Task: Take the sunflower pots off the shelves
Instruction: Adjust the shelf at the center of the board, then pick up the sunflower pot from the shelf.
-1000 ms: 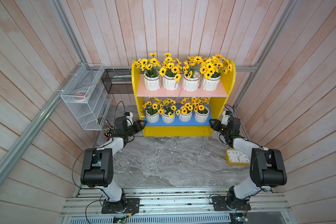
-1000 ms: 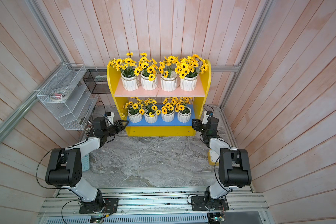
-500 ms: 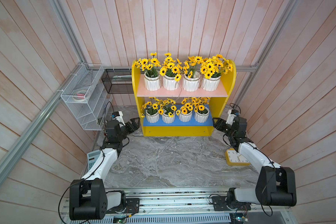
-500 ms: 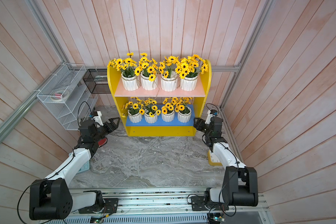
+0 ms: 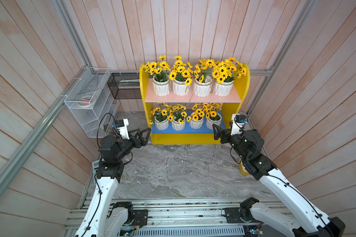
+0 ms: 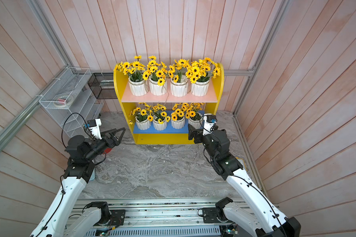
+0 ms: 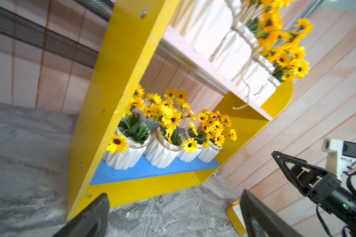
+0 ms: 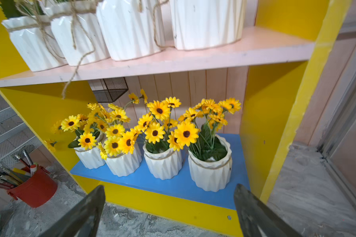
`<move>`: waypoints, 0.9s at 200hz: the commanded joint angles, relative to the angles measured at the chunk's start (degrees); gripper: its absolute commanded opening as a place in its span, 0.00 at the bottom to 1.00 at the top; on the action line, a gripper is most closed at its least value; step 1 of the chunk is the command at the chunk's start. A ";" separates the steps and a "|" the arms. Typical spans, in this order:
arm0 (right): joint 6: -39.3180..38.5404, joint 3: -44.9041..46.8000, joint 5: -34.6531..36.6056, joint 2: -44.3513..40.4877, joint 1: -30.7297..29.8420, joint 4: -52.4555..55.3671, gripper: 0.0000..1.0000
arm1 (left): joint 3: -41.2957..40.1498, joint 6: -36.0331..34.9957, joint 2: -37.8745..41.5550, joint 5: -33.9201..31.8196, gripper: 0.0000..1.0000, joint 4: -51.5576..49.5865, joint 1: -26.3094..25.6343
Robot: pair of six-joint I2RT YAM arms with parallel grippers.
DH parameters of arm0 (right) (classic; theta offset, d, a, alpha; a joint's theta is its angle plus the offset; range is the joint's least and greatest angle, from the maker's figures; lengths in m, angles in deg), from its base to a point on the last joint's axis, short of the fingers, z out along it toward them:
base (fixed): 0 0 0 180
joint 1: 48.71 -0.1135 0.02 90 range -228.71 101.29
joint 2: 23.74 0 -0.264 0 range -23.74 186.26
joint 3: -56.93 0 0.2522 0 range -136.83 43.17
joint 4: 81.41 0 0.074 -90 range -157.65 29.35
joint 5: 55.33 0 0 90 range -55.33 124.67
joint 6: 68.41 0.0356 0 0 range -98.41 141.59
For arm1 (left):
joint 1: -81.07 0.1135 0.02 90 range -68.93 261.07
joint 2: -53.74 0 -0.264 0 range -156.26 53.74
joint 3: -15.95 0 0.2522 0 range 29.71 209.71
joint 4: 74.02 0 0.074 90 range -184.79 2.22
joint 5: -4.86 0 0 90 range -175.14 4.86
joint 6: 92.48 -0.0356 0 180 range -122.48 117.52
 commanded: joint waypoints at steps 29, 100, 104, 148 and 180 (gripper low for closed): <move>-8.26 -17.80 6.93 8.64 -0.34 1.22 0.98 | -4.29 3.08 -2.57 8.20 1.00 12.16 -0.22; -7.79 -35.36 -1.54 23.51 8.87 2.64 0.98 | -6.04 4.92 -1.29 10.52 1.00 14.57 -0.13; -7.58 -35.66 -2.83 23.90 9.33 2.51 0.98 | -6.05 4.87 -1.30 10.63 1.00 14.53 -0.16; -8.11 -38.75 -8.43 28.20 11.74 2.08 0.98 | -6.23 5.53 -1.82 11.34 1.00 15.67 -0.16; -7.76 -39.00 -8.87 29.84 12.53 0.33 0.98 | -6.40 5.80 -1.90 12.00 1.00 16.31 -0.17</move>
